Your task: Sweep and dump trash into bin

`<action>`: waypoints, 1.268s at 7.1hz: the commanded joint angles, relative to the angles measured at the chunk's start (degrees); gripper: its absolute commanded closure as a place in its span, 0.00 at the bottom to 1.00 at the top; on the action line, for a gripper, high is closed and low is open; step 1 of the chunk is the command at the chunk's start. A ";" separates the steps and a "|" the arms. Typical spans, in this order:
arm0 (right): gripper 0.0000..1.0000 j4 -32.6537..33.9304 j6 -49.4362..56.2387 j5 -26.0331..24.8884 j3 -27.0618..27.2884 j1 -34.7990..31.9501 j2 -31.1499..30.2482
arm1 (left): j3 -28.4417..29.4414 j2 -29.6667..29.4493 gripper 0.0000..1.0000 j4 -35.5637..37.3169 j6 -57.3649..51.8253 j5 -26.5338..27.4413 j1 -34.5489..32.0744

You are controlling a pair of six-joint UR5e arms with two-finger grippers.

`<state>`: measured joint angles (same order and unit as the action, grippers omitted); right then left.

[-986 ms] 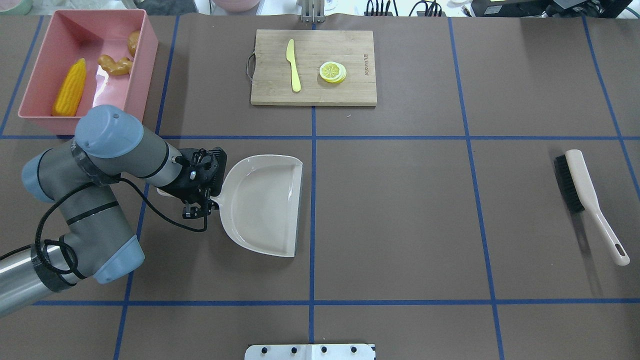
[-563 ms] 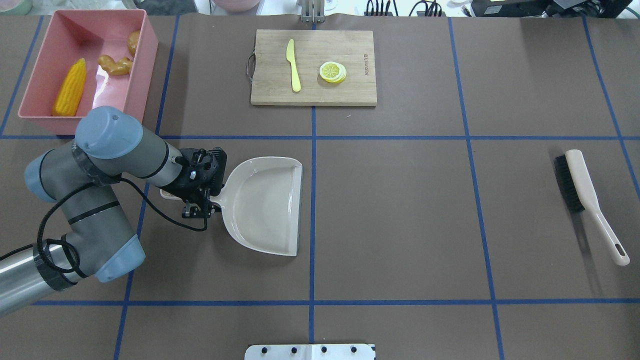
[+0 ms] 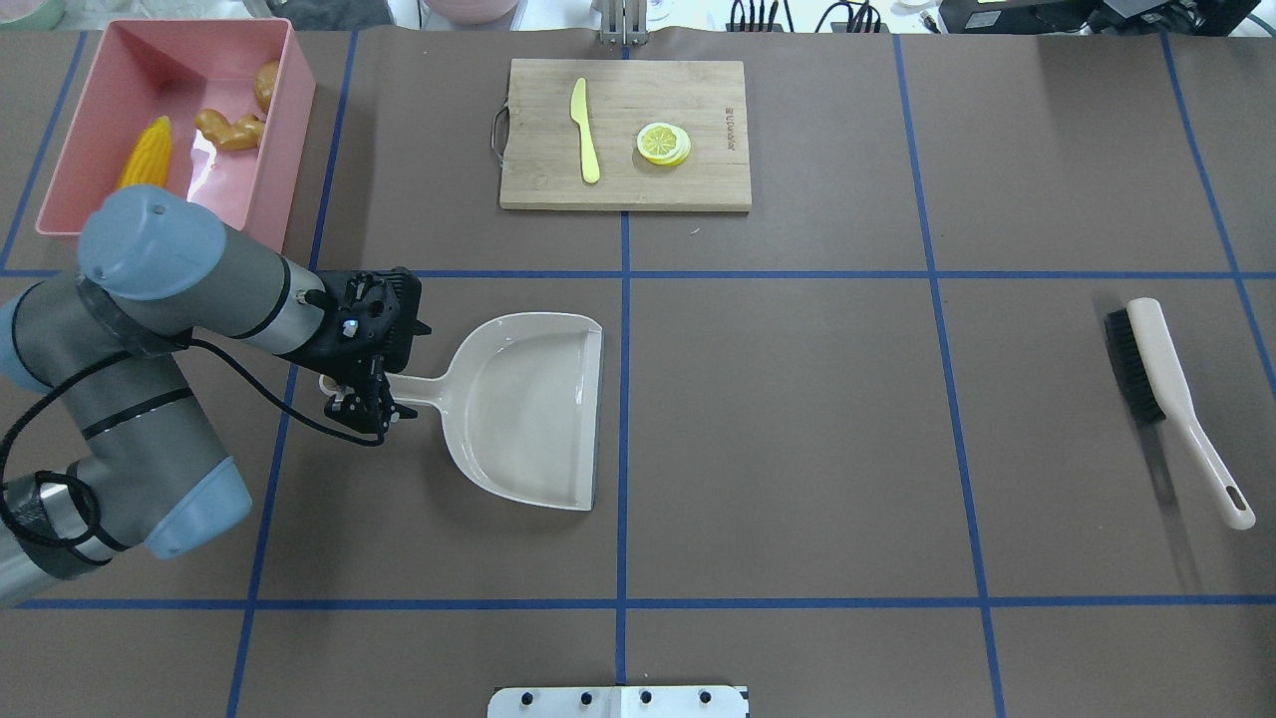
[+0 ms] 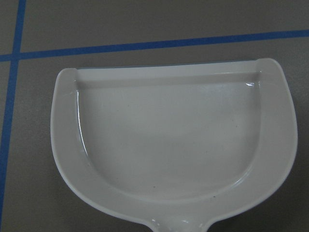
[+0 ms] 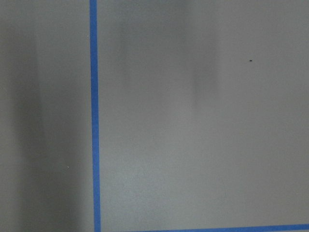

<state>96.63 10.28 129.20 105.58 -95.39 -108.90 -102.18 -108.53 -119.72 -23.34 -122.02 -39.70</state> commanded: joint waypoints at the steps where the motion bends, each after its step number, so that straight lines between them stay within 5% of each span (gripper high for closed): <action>1: 0.00 -0.04 0.00 0.00 -0.03 -0.06 0.00 | -2.06 3.91 0.02 1.50 0.31 0.29 -3.44; 6: 0.00 0.05 0.00 0.09 -0.03 -0.06 -0.09 | -1.80 5.68 0.02 2.30 0.40 3.46 -20.74; 8: 0.00 -0.04 -0.09 0.00 -0.03 0.03 -0.09 | 0.04 9.81 0.02 5.01 7.02 -2.14 -28.37; 9: 0.00 -0.04 0.00 0.09 0.06 -0.06 -0.09 | 4.05 12.00 0.02 5.11 9.69 -9.05 -32.85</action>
<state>96.61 10.22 129.25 105.57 -95.42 -108.99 -101.72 -98.99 -115.26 -17.68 -124.44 -67.21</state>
